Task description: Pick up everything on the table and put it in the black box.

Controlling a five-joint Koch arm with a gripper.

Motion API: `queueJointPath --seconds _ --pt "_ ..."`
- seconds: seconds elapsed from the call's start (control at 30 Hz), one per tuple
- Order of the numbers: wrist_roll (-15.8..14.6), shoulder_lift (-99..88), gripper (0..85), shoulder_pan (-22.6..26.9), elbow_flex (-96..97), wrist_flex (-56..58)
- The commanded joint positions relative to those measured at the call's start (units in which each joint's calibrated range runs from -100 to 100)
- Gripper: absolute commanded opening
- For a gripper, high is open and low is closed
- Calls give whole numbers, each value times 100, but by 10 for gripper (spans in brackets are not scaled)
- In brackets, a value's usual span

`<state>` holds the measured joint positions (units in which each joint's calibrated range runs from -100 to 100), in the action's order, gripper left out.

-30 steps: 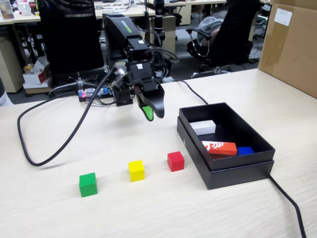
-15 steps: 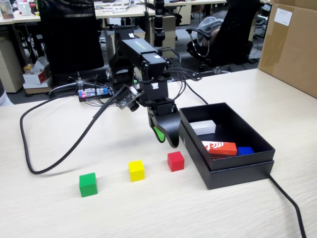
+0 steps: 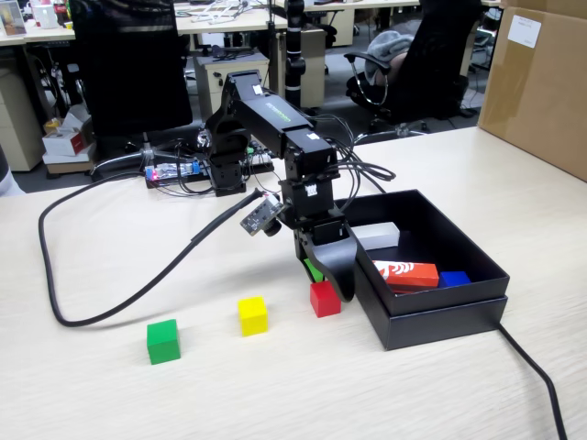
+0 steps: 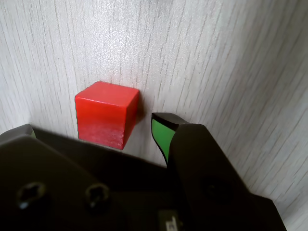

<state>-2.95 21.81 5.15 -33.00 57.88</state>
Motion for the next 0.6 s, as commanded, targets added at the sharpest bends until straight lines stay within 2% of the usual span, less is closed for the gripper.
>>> queueJointPath --seconds 0.0,0.2,0.4,0.5,0.57 --pt "10 108 469 -24 -544 22" --pt "15 418 418 -88 -608 22" --pt "24 521 239 -127 -671 39" --pt "20 555 222 -122 -898 307" --pt "20 578 109 -127 -1025 411"
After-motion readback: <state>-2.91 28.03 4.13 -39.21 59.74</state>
